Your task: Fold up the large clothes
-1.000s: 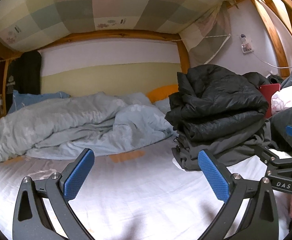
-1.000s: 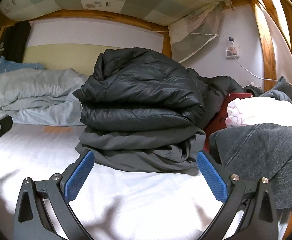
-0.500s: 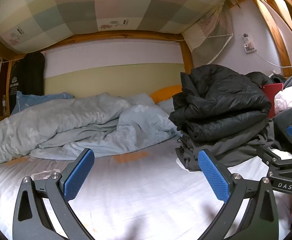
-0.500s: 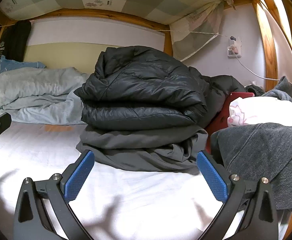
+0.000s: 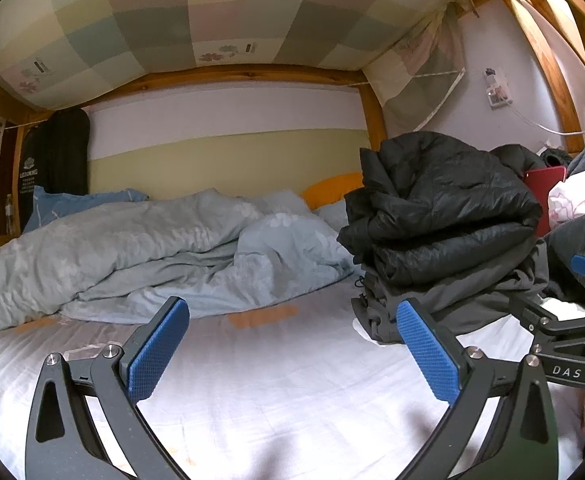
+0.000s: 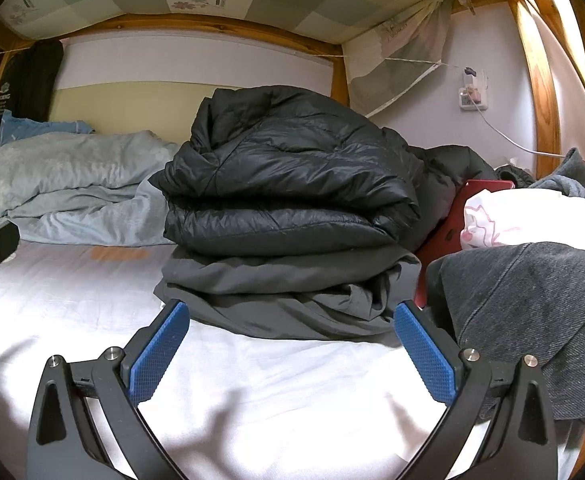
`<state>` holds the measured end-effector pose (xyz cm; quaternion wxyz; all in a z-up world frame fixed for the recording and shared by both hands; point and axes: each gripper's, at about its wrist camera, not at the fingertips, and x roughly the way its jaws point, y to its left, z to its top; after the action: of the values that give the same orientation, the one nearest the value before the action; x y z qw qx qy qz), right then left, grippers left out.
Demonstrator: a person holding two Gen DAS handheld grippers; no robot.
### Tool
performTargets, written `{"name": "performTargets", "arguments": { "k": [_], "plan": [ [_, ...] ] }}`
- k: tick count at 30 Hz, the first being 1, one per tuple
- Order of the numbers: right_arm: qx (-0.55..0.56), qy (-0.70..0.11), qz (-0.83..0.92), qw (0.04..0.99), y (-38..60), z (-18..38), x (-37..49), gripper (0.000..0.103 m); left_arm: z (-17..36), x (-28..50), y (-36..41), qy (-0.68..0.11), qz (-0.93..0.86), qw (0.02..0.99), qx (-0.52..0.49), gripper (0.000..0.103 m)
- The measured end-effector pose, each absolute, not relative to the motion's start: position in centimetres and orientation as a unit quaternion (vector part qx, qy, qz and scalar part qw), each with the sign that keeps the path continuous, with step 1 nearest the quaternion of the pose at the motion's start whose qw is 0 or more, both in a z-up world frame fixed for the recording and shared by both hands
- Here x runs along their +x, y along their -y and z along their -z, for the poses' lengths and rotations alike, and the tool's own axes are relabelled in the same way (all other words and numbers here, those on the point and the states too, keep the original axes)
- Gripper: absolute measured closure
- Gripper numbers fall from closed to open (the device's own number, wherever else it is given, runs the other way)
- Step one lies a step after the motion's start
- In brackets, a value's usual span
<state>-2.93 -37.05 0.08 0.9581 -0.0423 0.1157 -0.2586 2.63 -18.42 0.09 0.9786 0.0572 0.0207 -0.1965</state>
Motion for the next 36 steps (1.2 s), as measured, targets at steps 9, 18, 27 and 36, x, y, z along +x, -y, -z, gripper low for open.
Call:
{"name": "performTargets", "arguments": {
  "k": [9, 18, 27, 36],
  "plan": [
    [-0.043, -0.118, 0.257, 0.958, 37.11, -0.09, -2.91, 0.000, -0.05, 2.64, 18.42, -0.022, 0.197, 0.978, 0.058, 0.000],
    [-0.043, -0.118, 0.256, 0.959, 37.13, -0.11, -2.86, 0.000, -0.04, 2.57, 18.46, -0.018, 0.196, 0.979, 0.057, 0.000],
    [-0.043, -0.119, 0.257, 0.958, 37.08, -0.11, -2.86, 0.000, -0.01, 2.49, 18.41, -0.021, 0.196, 0.979, 0.056, 0.000],
    [-0.044, -0.119, 0.257, 0.958, 37.08, -0.11, -2.86, 0.000, 0.00, 2.51, 18.44, -0.021, 0.196, 0.979, 0.057, 0.000]
  ]
}}
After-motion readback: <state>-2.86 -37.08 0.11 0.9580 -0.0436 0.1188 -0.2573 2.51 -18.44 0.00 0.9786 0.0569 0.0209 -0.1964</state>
